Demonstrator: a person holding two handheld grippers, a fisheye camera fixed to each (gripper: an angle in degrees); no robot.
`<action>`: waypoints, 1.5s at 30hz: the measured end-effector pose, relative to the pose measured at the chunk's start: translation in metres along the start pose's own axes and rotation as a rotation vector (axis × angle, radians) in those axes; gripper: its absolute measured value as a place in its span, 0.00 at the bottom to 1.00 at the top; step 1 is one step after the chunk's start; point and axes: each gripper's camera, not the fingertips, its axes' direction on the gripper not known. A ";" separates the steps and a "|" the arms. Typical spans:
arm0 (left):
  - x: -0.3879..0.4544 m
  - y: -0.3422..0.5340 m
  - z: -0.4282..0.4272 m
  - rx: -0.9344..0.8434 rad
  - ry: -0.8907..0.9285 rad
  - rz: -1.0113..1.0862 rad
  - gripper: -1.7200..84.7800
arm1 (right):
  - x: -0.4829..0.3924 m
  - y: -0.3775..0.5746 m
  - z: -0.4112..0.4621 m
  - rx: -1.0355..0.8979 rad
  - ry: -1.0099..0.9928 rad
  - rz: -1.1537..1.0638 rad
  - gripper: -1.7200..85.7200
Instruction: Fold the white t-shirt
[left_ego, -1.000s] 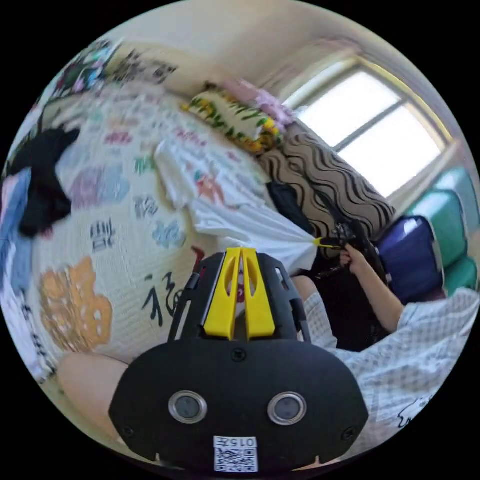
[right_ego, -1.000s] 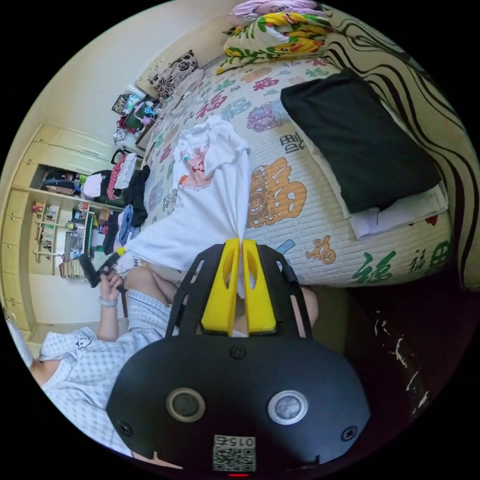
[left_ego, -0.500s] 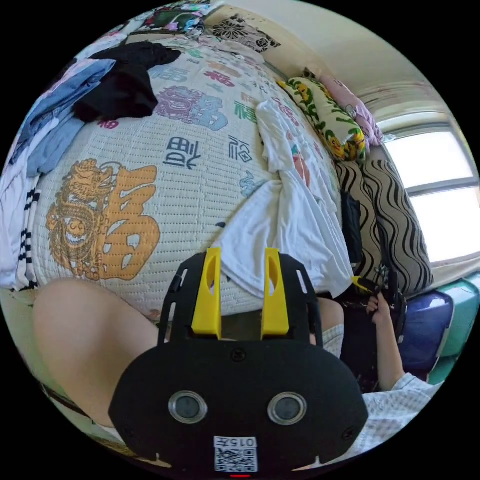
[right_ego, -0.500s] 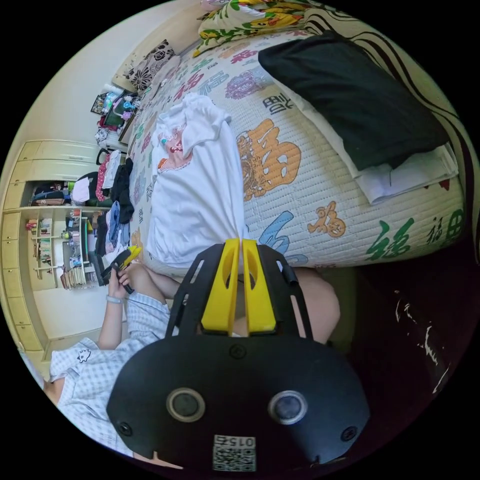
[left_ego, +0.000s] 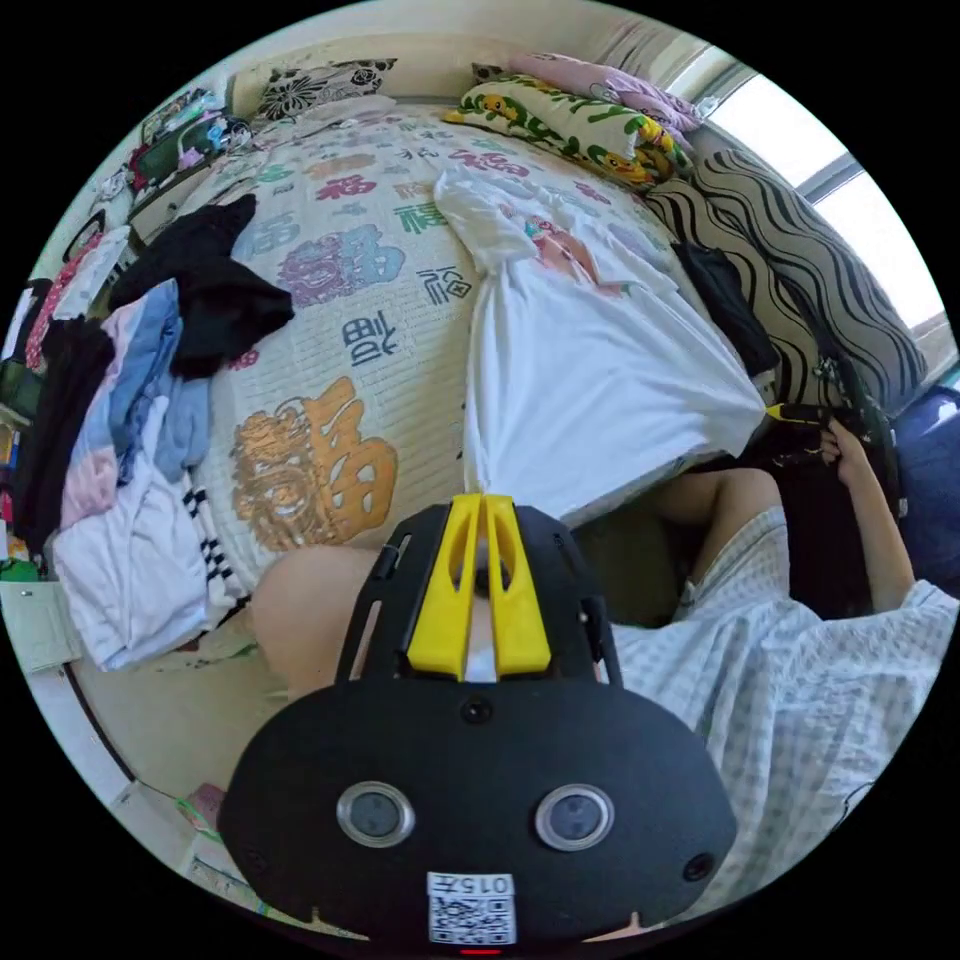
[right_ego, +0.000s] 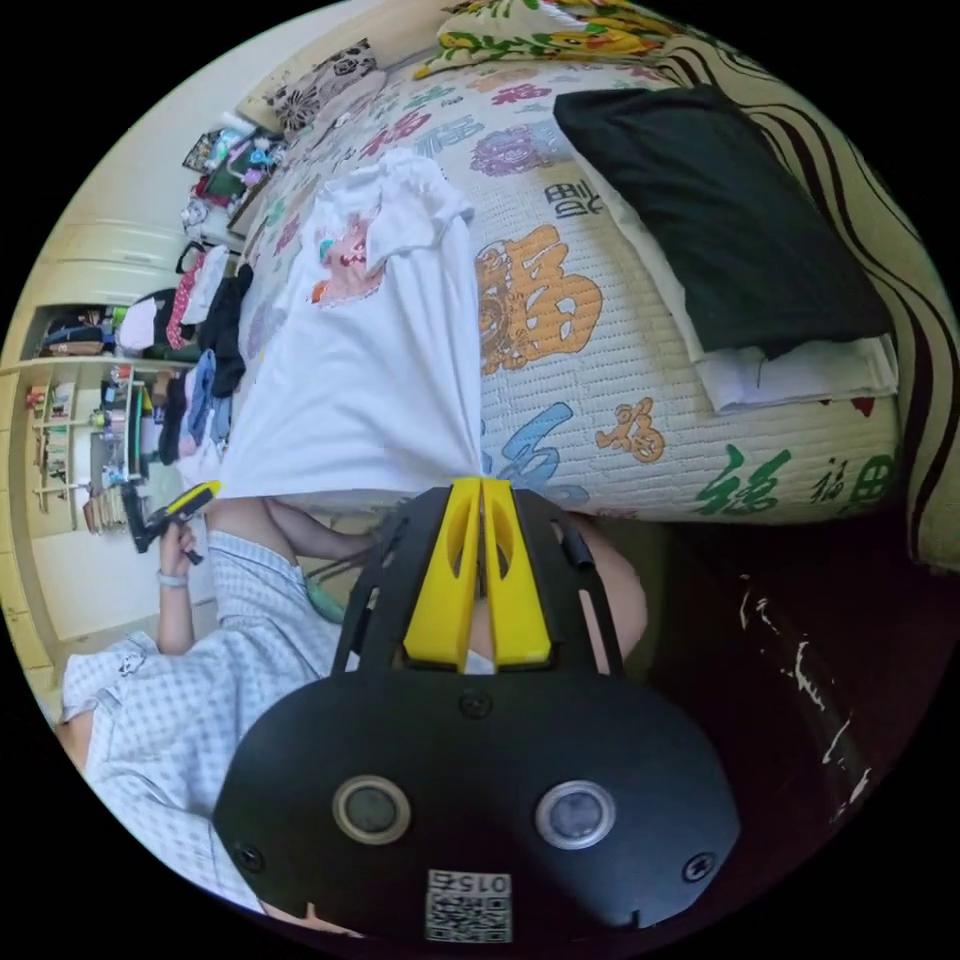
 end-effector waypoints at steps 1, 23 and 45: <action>0.001 0.006 -0.004 -0.003 -0.019 -0.004 0.01 | -0.001 0.000 0.002 -0.025 0.024 -0.002 0.01; 0.106 -0.230 0.065 0.194 0.265 0.054 0.10 | -0.078 -0.177 -0.011 0.112 0.190 -0.311 0.08; 0.232 -0.516 0.124 0.143 0.446 0.106 0.02 | 0.000 -0.277 -0.108 0.323 -0.414 0.114 0.01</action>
